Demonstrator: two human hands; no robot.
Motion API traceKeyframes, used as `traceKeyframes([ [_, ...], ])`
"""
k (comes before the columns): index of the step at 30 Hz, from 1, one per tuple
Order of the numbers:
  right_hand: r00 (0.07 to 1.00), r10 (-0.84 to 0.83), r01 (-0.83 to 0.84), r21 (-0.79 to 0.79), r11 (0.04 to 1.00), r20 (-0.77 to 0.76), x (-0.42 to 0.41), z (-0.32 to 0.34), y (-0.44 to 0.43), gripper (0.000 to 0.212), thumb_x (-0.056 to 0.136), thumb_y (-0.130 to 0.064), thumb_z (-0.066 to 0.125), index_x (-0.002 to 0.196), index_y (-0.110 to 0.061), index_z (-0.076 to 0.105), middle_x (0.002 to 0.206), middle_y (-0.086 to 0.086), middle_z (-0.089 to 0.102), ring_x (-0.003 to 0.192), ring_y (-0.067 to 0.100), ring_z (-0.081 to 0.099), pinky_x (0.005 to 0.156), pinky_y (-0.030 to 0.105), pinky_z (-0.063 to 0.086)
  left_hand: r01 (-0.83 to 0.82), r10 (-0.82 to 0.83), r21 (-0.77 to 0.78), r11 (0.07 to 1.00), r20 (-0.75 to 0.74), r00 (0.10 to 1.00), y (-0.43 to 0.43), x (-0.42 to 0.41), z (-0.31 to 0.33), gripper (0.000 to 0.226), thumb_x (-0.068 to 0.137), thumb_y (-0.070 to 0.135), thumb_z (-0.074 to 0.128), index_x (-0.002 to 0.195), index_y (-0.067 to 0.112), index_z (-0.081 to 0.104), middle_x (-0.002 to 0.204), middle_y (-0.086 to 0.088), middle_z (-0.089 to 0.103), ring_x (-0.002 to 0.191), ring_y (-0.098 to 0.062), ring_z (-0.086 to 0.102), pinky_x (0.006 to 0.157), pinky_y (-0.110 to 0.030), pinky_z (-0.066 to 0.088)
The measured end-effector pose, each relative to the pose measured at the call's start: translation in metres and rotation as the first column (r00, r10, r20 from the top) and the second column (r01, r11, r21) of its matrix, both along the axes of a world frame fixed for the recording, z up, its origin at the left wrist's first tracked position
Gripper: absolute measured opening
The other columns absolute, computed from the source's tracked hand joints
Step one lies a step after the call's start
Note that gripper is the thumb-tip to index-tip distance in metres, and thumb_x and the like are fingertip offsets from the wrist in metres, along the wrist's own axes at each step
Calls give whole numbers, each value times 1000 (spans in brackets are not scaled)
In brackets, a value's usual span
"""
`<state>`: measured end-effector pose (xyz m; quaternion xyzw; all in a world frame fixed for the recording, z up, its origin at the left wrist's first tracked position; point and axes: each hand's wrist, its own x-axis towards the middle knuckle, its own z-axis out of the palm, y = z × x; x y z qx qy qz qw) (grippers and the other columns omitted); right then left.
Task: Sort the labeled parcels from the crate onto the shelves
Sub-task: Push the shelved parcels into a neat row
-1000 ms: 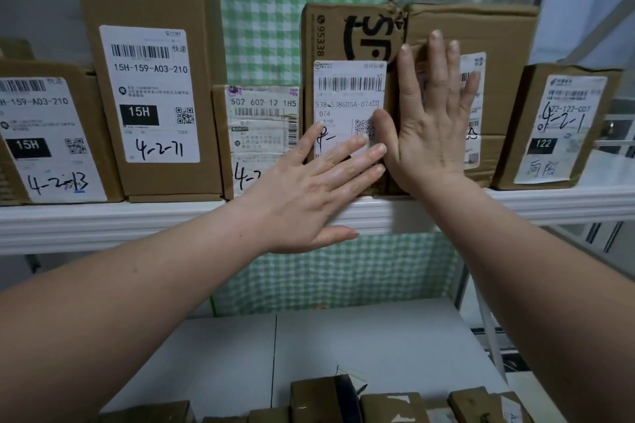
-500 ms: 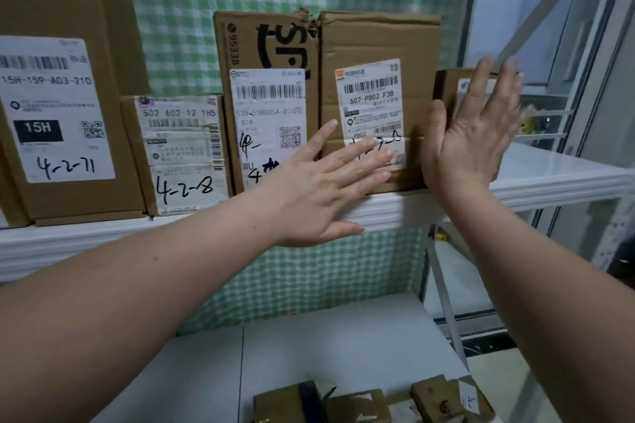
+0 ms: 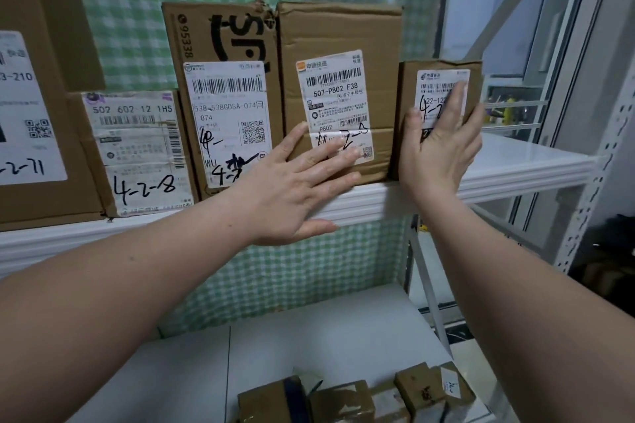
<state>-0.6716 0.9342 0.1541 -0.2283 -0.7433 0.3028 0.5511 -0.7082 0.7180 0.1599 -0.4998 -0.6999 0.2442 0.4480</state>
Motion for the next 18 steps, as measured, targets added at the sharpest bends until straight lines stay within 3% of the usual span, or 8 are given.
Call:
traceKeyframes([
  [9,1000,20,-20,25,999,20,5,-2,-2,70,96,-52,42,156,-32,11,163,15,2,147,36,9,118,53,10,21,-21,25,999,0,1000,0,0,-5,72,92,63,21,150,19,27,158,-10,18,146,-23,10,115,-57,0],
  [18,995,-99,97,47,994,34,60,-90,2,64,95,-46,38,152,-18,29,155,17,24,143,34,22,117,56,14,392,-385,-1,920,193,903,53,33,-105,64,94,45,33,145,6,37,153,-15,33,145,-26,19,114,-53,-4],
])
